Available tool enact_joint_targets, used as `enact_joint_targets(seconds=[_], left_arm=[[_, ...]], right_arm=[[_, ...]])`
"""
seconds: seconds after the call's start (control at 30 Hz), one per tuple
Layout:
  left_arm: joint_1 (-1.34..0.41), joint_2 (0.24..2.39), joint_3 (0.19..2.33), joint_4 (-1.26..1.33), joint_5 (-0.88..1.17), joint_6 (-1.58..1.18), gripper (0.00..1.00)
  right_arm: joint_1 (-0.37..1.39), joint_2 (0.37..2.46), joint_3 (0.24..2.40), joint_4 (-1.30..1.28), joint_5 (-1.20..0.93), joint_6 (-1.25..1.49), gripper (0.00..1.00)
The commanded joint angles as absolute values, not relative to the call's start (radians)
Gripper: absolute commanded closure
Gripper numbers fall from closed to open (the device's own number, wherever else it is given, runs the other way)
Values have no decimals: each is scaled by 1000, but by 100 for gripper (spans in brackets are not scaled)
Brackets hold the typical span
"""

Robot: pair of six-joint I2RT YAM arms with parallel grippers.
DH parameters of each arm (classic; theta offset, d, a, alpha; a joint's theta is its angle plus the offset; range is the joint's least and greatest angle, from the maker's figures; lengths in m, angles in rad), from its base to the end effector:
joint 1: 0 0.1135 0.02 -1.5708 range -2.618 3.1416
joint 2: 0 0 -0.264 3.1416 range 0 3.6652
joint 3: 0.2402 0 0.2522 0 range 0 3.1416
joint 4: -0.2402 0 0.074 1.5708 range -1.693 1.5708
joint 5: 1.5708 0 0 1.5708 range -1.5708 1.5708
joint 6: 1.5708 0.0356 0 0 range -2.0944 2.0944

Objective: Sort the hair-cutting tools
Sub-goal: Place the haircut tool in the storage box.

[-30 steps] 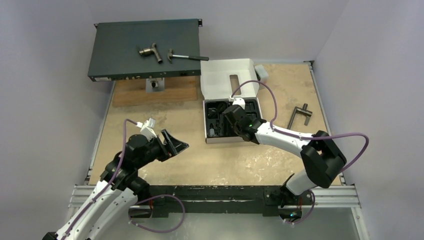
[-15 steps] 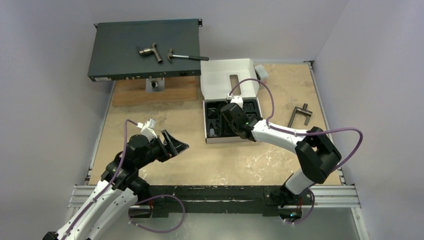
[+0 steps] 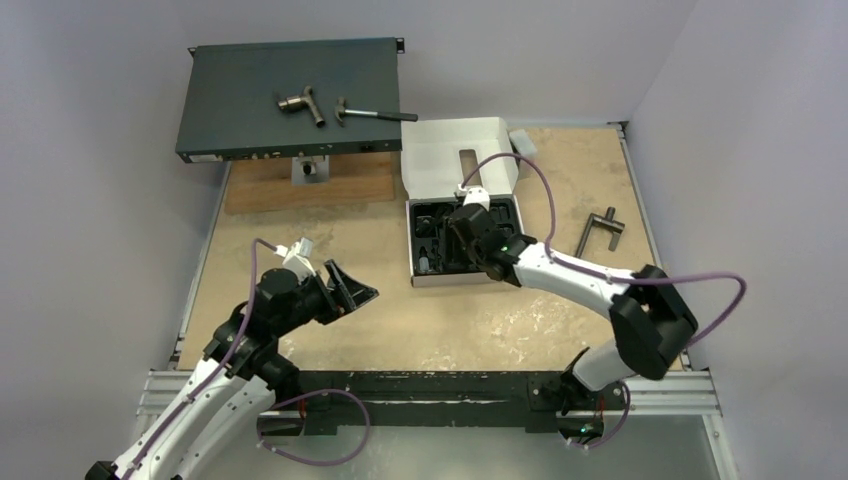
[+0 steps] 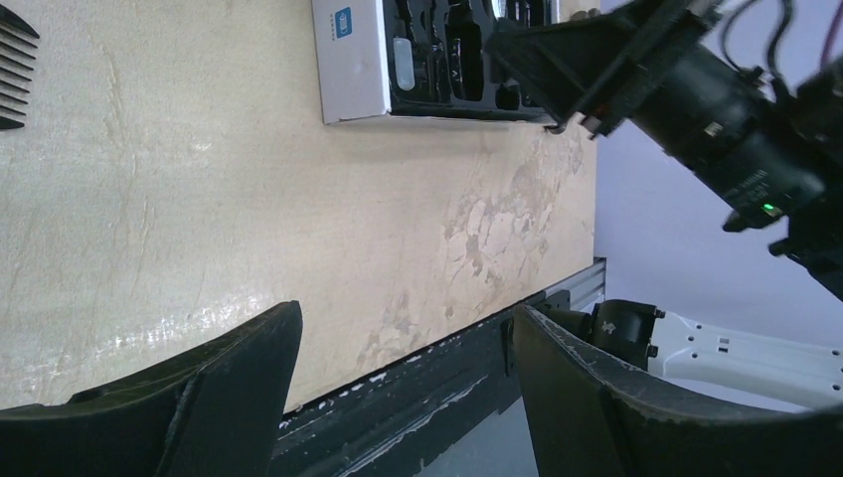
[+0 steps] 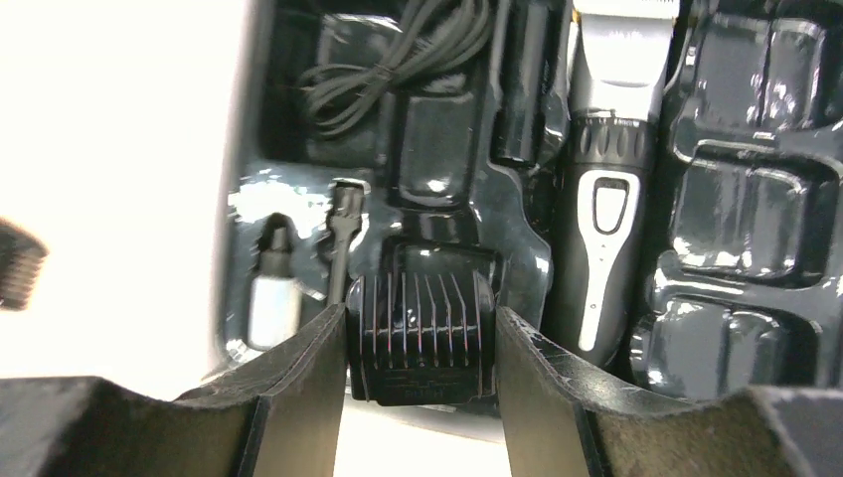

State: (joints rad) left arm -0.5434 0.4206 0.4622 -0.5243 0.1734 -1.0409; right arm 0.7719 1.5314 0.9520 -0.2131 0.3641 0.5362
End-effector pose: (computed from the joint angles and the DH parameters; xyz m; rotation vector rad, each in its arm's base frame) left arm 0.0977 -0.0662 0.2408 -0.4397 2.2120 -1.1073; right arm 0.2401 0.2160 0.2170 -0.0982 2.3085 0.2382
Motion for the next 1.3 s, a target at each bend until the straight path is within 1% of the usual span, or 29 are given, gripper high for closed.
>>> enact_joint_targets(seconds=[0.0,0.07,0.1,0.2,0.27,0.4,0.5,0.6,0.77,0.97,1.27], left_arm=[[-537,439,495,-475,178,-1029,23],[-538,460,524,-463,189,-1004,23],[-537,473,540,-456,198,-993,23],[-537,515,585,-420,238,-973,23],[-537,541,619,-388,278,-962,23],[-537,567,687,-323,380,-936,23],[-536,548,722,-314,415,-924,23],[-536,521,725,-278,450,-935,22],[-536,572,734,-229,598,-951,23],[-544,649,722,-199,700,-945,26],[-646,685,756,-255,644,-875,31]], right_arm=[[779,1306,884,-64,177,325,100],[826,1211,837,-12,137,252,100],[877,1167,821,20,144,213,100],[1095,1080,786,84,220,76,100],[1205,1050,770,93,292,9,100],[1317,965,716,116,327,-95,100],[1354,899,683,142,342,-126,100],[1373,876,690,126,360,-151,100],[1456,894,696,133,441,-240,100],[1531,934,706,169,492,-328,100],[1544,953,713,204,510,-349,100]])
